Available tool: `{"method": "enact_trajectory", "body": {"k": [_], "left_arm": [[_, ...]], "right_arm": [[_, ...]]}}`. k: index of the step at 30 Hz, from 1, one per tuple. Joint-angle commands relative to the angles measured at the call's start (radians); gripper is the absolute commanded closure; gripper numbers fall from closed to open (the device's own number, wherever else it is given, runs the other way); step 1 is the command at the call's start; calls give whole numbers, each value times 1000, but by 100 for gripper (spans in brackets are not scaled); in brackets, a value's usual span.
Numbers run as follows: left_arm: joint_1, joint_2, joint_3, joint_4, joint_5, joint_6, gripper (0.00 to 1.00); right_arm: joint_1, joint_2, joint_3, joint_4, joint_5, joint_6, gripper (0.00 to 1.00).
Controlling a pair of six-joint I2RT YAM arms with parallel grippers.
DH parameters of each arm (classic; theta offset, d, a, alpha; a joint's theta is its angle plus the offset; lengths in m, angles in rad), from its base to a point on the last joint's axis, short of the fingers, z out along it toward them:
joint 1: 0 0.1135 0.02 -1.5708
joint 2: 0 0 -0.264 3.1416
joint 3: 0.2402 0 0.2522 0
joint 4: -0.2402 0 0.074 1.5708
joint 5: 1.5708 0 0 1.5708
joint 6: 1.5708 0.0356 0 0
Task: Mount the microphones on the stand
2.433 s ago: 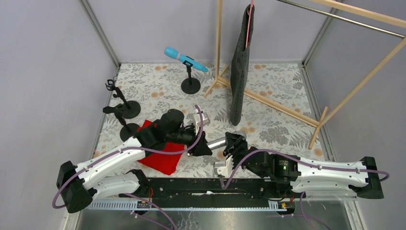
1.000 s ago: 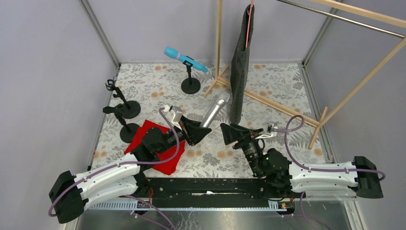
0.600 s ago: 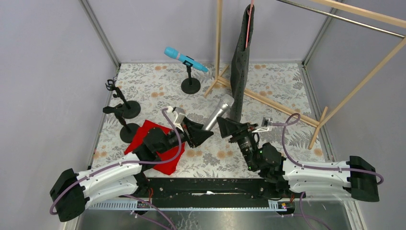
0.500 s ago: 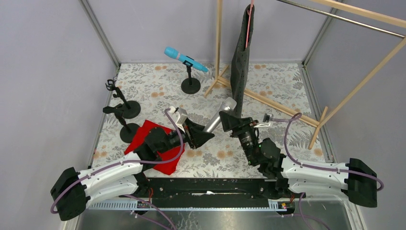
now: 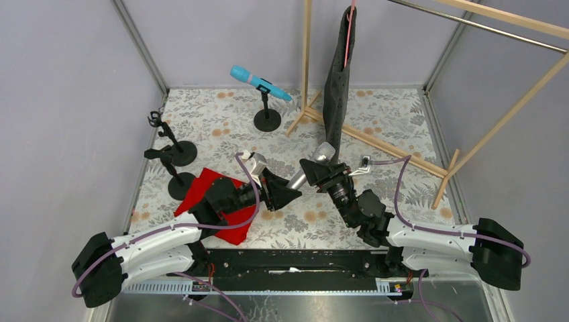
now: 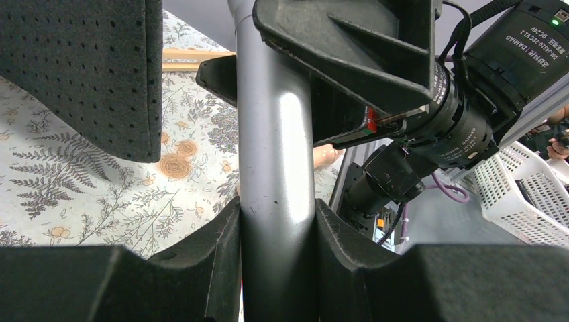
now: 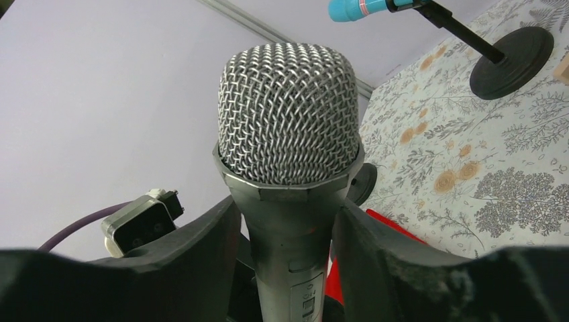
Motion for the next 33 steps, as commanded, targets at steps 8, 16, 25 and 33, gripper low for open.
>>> {"method": "enact_trajectory", "body": {"k": [8,16,25,33], "left_arm": [[-2,9,37,-19,-14,4,100],[-1,11,156,-384,-428,-29,36],[-1,0,210,-766,-1010,-182,17],[1,156,383,-1347,-1475,-691,1]], "right_arm": [[-6,-17,-13,49,17,17,90],[-6,-87,-51,38,80,-71,100],[-6,-197,-116,-24,149,-97,100],[-6,-280,-136,-122,169,-92,100]]}}
